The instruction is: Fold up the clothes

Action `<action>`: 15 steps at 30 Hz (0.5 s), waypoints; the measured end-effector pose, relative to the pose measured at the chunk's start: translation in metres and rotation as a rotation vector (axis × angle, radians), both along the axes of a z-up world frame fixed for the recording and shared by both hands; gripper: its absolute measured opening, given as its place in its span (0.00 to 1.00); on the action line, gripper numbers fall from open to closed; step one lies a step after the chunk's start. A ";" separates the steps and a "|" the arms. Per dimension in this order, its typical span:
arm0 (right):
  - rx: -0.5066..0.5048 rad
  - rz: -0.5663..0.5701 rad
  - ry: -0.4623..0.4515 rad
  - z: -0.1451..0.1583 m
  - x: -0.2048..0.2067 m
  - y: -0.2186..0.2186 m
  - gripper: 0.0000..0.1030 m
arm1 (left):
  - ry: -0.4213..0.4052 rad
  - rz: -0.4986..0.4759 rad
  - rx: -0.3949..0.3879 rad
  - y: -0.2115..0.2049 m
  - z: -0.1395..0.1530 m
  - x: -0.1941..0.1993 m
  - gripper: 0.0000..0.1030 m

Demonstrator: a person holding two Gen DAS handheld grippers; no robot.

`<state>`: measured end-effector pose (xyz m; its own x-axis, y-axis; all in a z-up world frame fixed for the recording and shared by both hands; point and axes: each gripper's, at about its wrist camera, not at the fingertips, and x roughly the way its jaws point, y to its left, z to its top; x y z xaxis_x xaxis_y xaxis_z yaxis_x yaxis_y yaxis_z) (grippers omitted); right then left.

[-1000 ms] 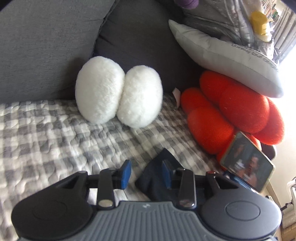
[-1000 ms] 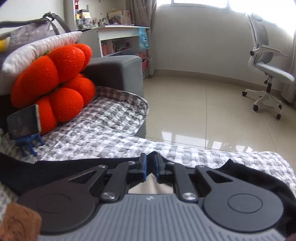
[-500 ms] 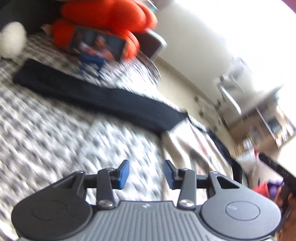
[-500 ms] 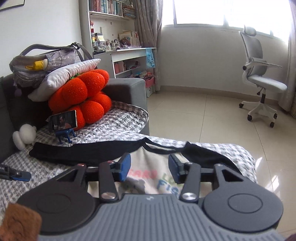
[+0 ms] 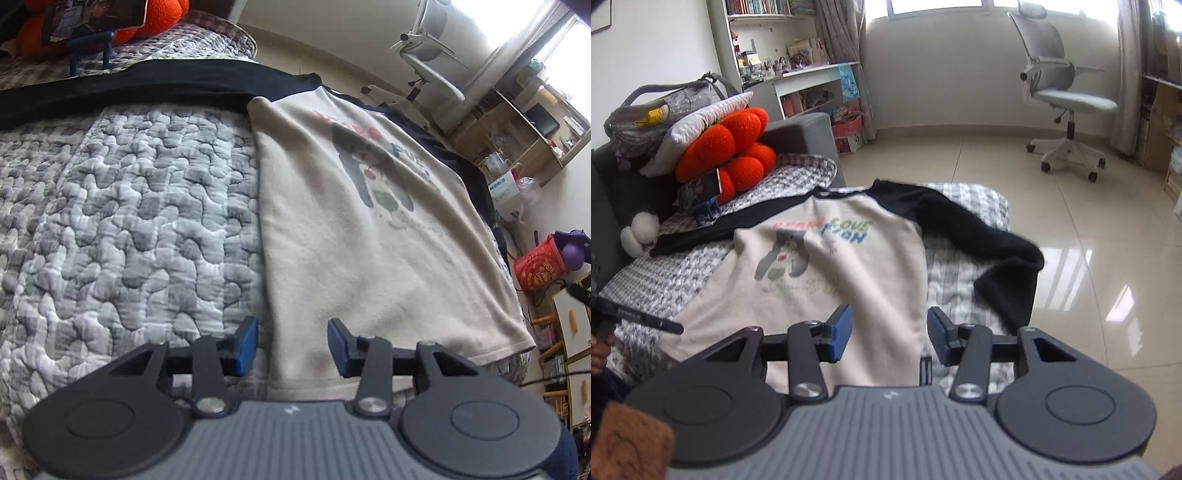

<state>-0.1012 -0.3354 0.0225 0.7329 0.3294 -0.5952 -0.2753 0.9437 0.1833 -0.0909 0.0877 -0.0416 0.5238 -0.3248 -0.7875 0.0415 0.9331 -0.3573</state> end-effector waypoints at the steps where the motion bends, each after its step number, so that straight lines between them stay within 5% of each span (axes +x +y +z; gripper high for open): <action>1: 0.011 0.007 0.015 -0.010 -0.005 0.001 0.48 | -0.006 -0.002 0.007 -0.002 0.000 -0.001 0.40; 3: 0.067 -0.015 0.045 -0.027 -0.014 -0.003 0.48 | -0.013 0.005 0.026 -0.003 -0.001 -0.003 0.32; 4: 0.094 -0.027 0.061 -0.036 -0.018 -0.005 0.45 | -0.013 0.007 0.039 -0.003 -0.001 -0.004 0.10; 5: 0.112 -0.047 0.077 -0.045 -0.020 -0.003 0.41 | -0.012 0.010 0.039 -0.002 -0.002 -0.004 0.05; 15: 0.111 -0.191 0.093 -0.075 -0.037 -0.008 0.33 | -0.058 0.037 -0.017 0.010 0.008 -0.013 0.04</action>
